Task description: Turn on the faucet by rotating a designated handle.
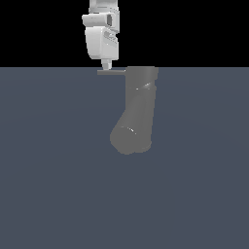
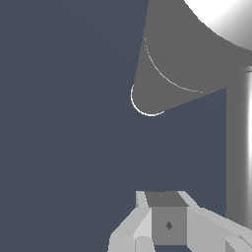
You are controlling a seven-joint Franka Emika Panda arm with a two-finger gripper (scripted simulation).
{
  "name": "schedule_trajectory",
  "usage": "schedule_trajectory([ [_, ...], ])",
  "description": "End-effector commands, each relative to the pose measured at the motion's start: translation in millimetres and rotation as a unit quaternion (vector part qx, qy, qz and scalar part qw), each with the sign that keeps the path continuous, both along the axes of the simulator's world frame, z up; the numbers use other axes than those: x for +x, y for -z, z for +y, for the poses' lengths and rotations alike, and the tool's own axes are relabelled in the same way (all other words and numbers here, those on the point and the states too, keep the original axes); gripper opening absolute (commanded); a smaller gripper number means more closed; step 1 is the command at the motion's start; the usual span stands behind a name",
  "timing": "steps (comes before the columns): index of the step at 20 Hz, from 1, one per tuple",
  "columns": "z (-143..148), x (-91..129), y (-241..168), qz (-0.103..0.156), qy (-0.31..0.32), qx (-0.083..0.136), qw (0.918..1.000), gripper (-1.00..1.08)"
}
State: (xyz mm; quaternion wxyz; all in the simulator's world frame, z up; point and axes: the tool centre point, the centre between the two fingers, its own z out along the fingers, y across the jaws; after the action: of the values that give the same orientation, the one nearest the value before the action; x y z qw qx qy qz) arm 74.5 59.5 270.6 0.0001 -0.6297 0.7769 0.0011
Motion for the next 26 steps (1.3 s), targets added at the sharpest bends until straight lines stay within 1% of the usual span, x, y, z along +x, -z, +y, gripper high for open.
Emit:
schedule_trajectory([
  [1,0,1,0,-0.001,0.002,-0.001,1.0000,-1.00],
  [4,0,1,0,0.000,0.002,-0.001,1.0000,-1.00],
  [26,8,-53,1,0.000,0.002,-0.001,1.0000,-1.00],
])
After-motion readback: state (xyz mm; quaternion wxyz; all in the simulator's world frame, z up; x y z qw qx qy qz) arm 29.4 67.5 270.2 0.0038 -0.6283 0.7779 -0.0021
